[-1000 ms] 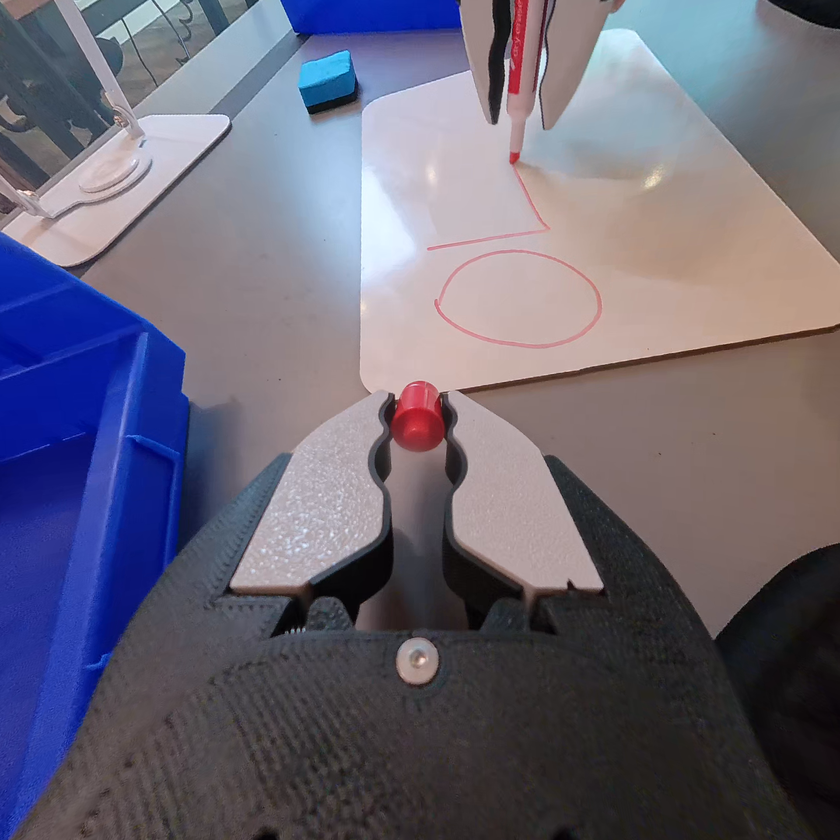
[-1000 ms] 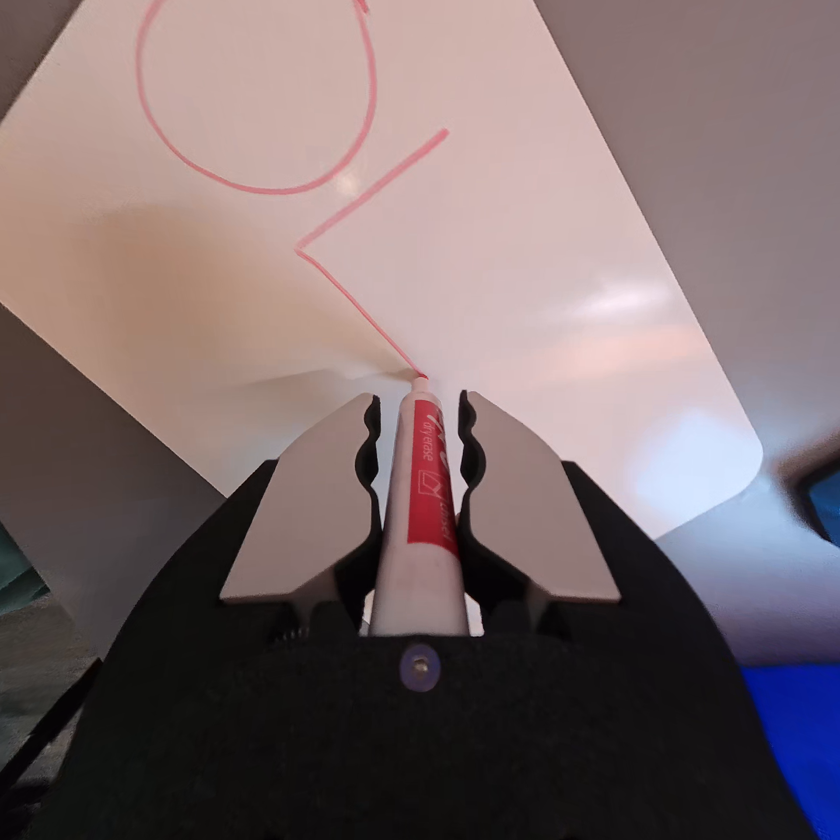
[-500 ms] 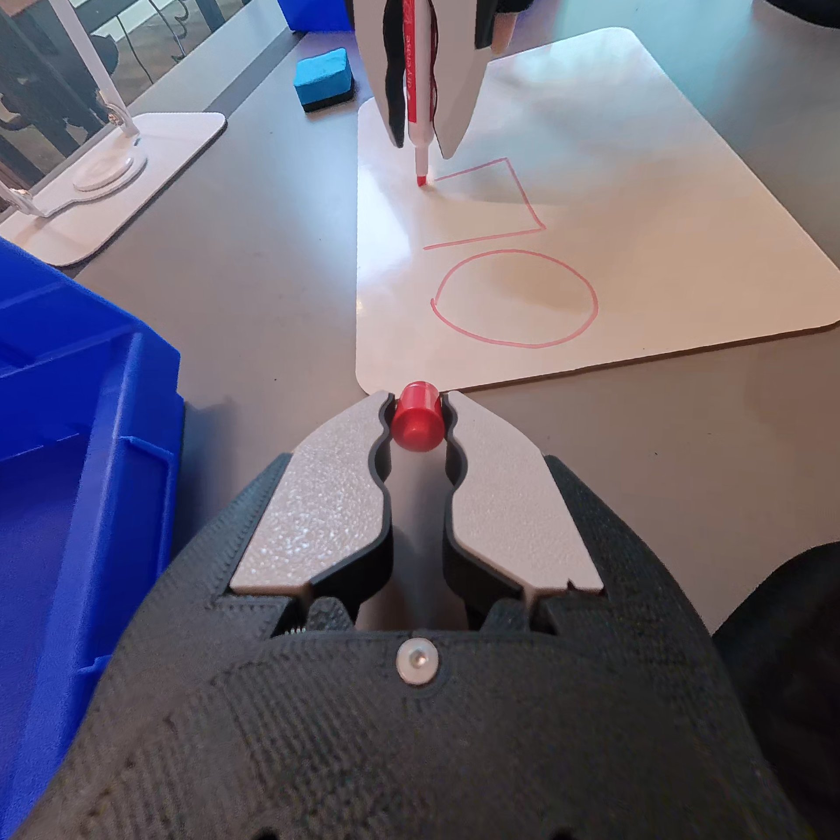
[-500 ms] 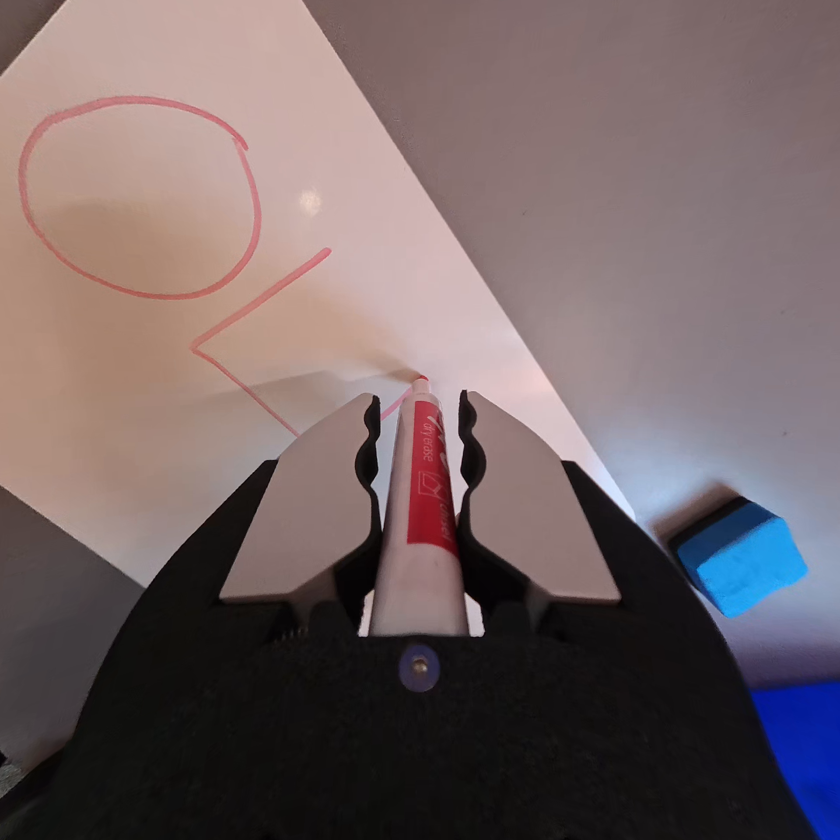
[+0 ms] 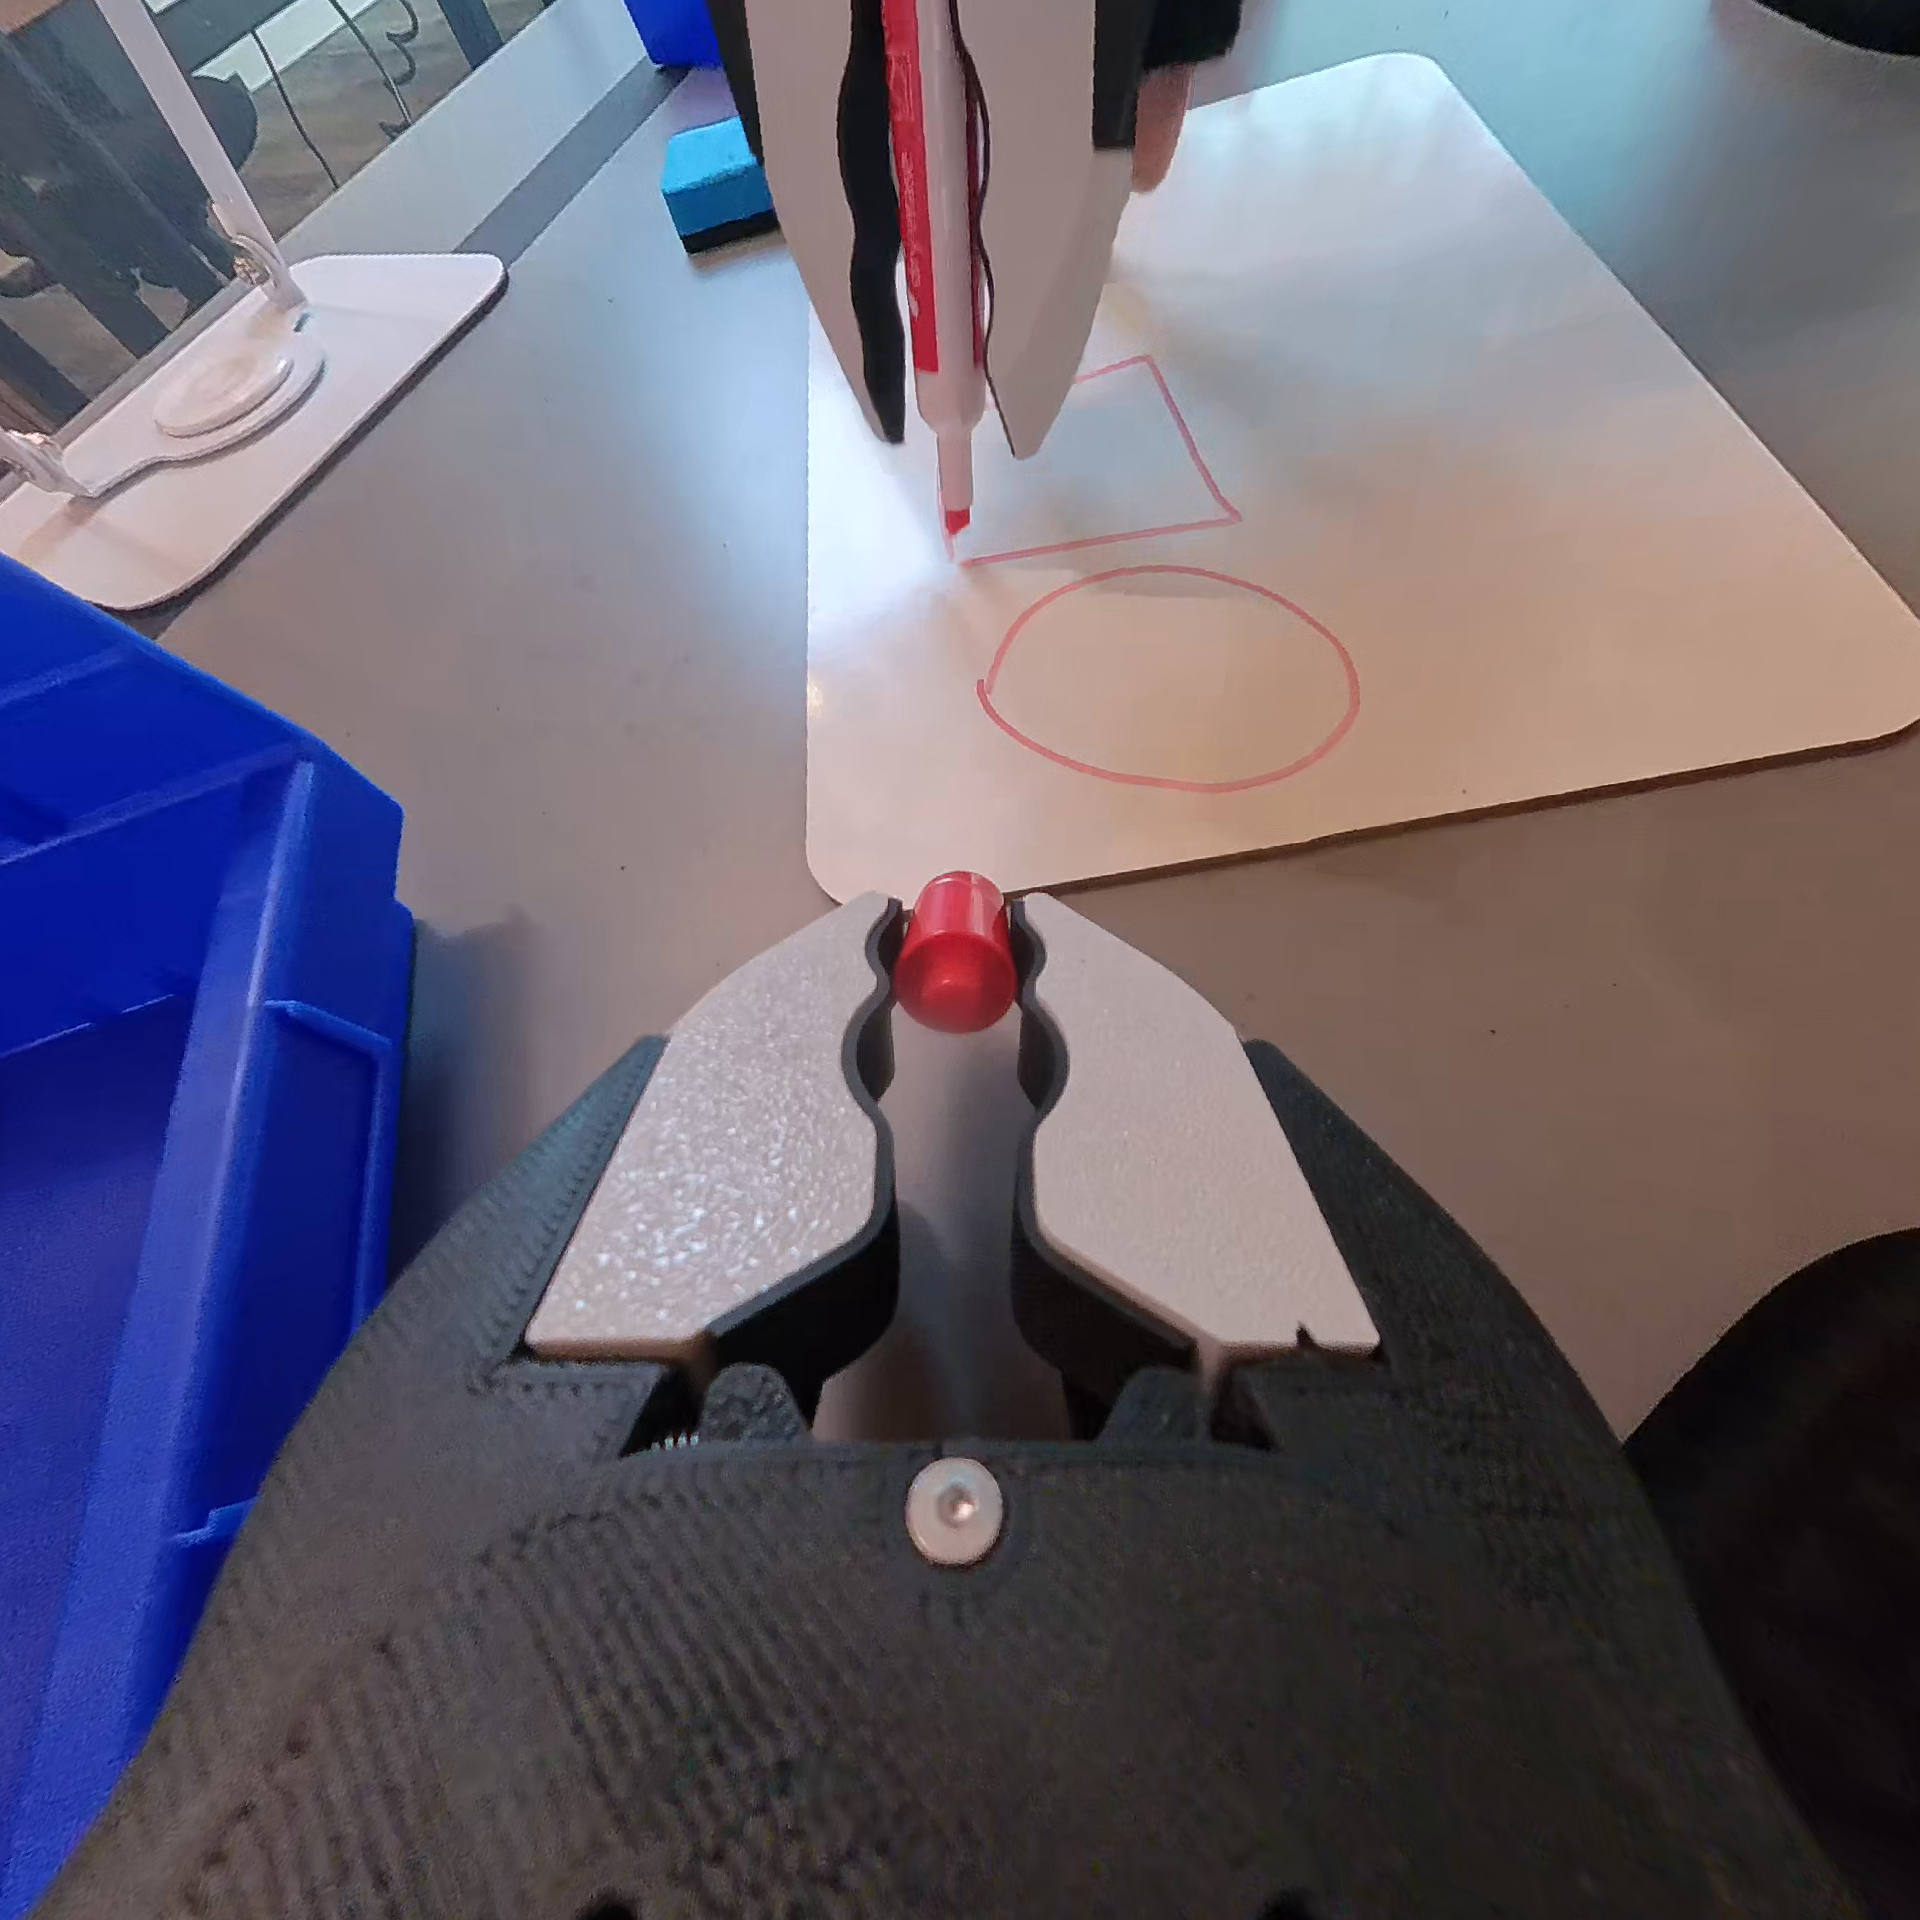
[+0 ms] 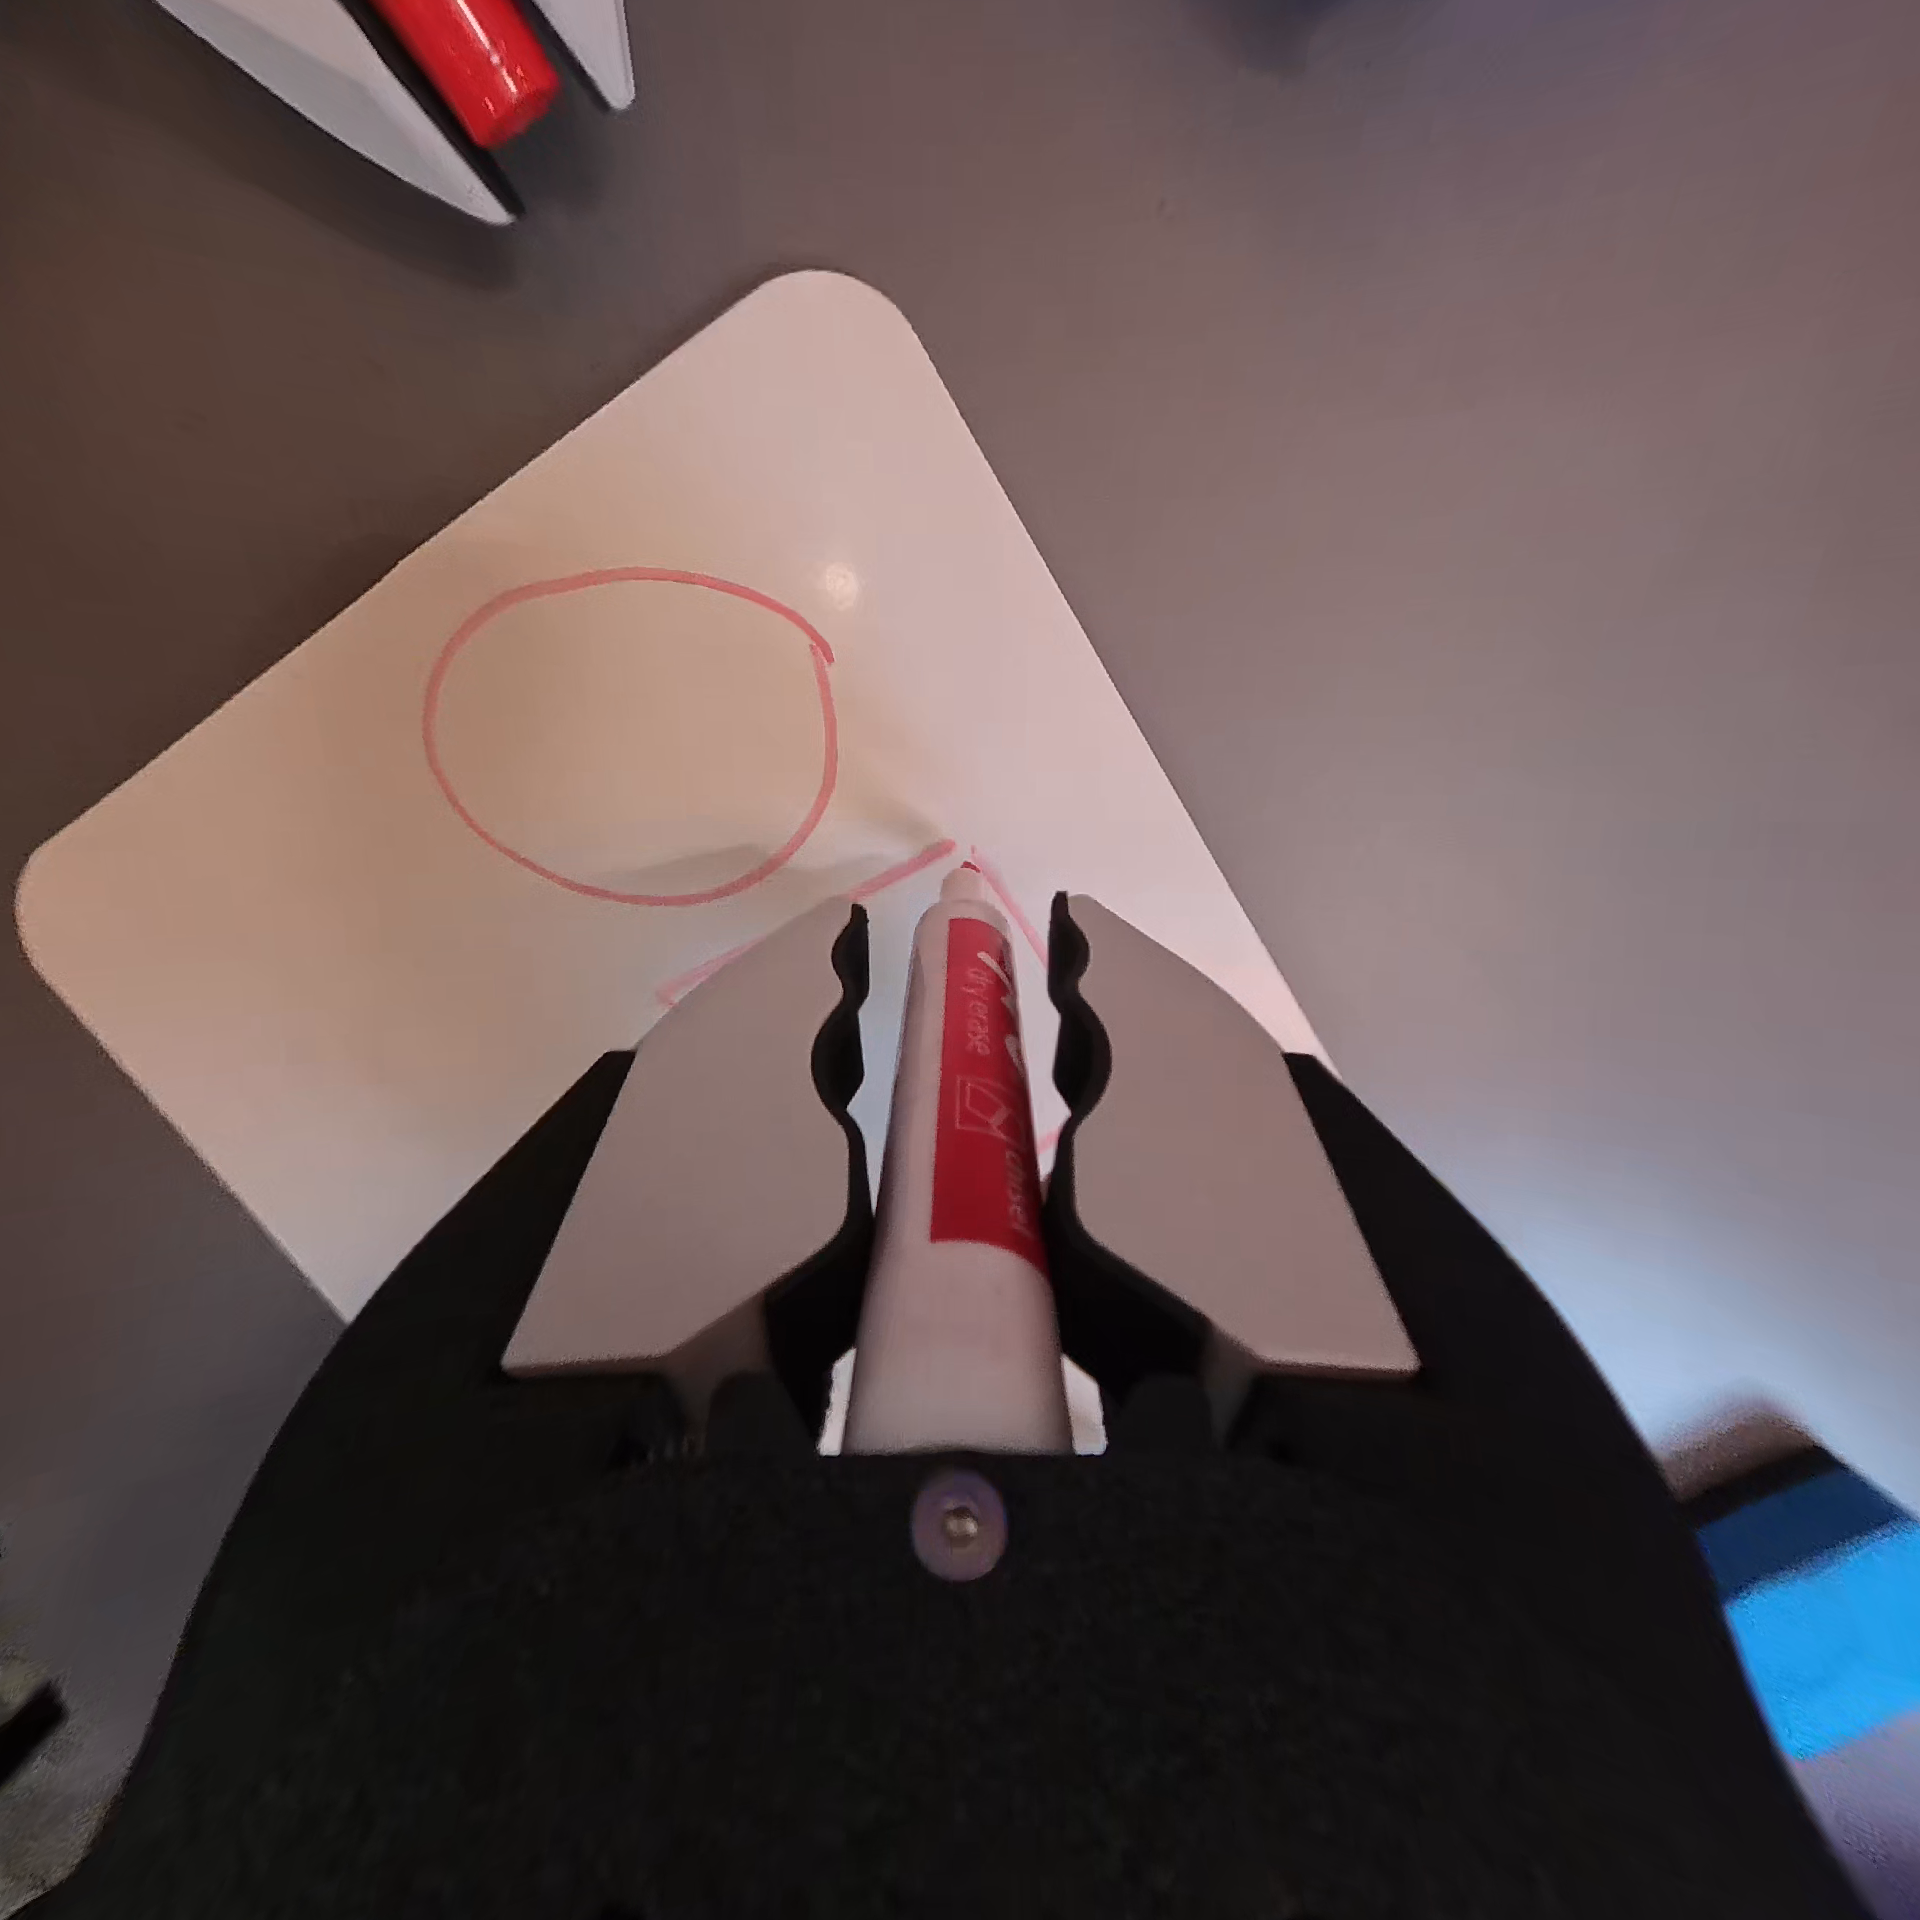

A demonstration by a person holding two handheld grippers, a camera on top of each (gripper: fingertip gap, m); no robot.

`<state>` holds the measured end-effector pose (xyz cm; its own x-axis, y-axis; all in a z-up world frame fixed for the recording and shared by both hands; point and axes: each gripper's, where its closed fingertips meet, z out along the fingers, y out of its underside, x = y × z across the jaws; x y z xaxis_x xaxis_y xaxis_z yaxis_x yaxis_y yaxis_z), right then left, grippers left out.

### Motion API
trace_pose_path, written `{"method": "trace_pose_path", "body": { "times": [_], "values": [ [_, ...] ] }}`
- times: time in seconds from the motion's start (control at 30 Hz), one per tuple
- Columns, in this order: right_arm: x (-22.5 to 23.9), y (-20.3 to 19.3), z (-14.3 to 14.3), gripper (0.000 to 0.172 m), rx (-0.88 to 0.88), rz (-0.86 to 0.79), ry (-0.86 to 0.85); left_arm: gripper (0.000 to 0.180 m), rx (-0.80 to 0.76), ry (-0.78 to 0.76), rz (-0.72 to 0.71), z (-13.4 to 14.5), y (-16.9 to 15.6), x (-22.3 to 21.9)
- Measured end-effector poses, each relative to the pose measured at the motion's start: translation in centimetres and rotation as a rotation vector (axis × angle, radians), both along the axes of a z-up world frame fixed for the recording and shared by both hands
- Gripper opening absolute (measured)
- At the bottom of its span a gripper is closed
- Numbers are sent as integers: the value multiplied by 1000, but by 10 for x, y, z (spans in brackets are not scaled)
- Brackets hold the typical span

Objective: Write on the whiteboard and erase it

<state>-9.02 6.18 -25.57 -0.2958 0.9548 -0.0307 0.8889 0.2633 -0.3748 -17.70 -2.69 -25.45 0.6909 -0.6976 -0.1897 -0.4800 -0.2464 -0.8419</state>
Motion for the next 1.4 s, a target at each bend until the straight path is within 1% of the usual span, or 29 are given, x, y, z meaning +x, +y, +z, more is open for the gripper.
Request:
{"method": "trace_pose_path", "body": {
  "times": [0.03,0.17,0.27,0.33,0.67,0.77,0.87,0.97,1.17,1.4],
  "values": [
    [5,5,4,34,-16,-29,13,20,2,0,-1,0,0,0],
    [46,36,11,34,18,-140,3,20,-4,-5,-5,0,0,1],
    [69,42,7,34,22,-185,-13,20,-13,-5,-7,-3,0,2],
    [75,41,4,34,20,-194,-13,20,-11,-4,-6,-2,0,2],
    [72,37,-6,34,14,-186,-20,20,-7,-5,-1,-2,1,2],
    [80,46,-6,34,41,-205,-40,20,-7,-5,-2,-1,1,2],
    [94,65,-7,34,100,-244,-62,20,-6,-4,-2,-1,1,2],
    [100,72,-6,34,89,-275,-53,20,-10,-2,-3,-2,1,2],
    [89,72,1,34,82,-278,5,20,-10,-3,2,-2,1,1],
    [82,70,-6,34,75,-267,0,20,-10,-2,-1,-2,1,1]
  ]
}}
